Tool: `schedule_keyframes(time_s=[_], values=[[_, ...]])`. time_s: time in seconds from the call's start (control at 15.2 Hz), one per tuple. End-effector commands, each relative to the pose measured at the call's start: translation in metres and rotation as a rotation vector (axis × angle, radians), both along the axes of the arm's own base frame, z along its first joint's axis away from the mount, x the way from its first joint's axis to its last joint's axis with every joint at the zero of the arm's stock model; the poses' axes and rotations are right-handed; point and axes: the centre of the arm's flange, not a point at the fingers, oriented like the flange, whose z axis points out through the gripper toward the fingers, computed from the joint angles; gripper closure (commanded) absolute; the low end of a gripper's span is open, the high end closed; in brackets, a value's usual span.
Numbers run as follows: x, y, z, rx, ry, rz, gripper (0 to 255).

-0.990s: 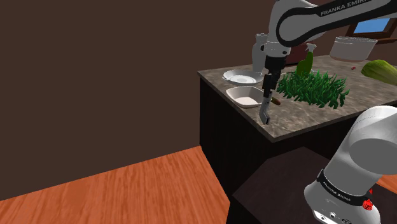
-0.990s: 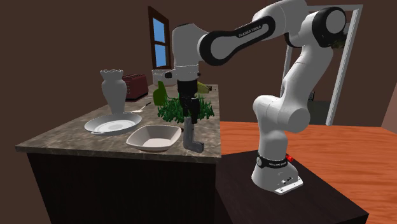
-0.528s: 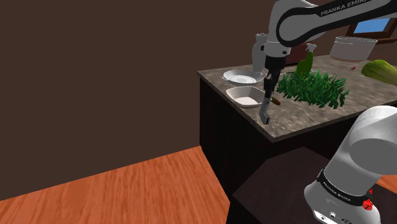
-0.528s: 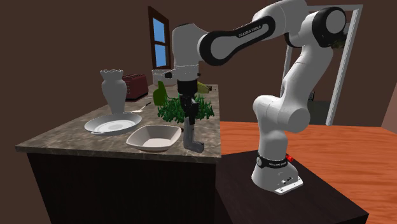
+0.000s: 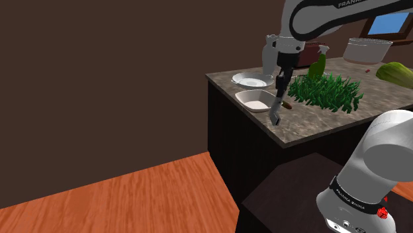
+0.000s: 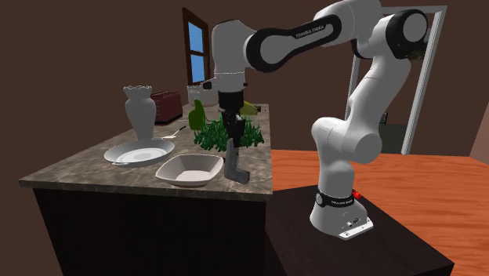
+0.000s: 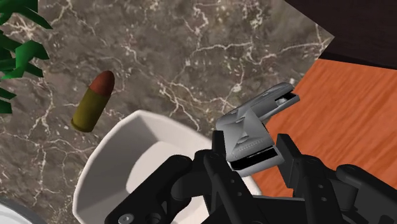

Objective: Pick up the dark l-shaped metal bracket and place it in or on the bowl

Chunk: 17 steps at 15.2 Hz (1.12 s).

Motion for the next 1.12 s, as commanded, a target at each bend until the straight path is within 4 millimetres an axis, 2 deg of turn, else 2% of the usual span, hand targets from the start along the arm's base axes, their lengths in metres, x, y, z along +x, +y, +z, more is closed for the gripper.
schedule_keyframes(time_s=[0.0, 1.06], values=[[0.001, -0.001, 0.01, 0.0, 0.0, 0.0, 255], [0.001, -0.001, 0.095, 0.0, 0.0, 0.0, 255]])
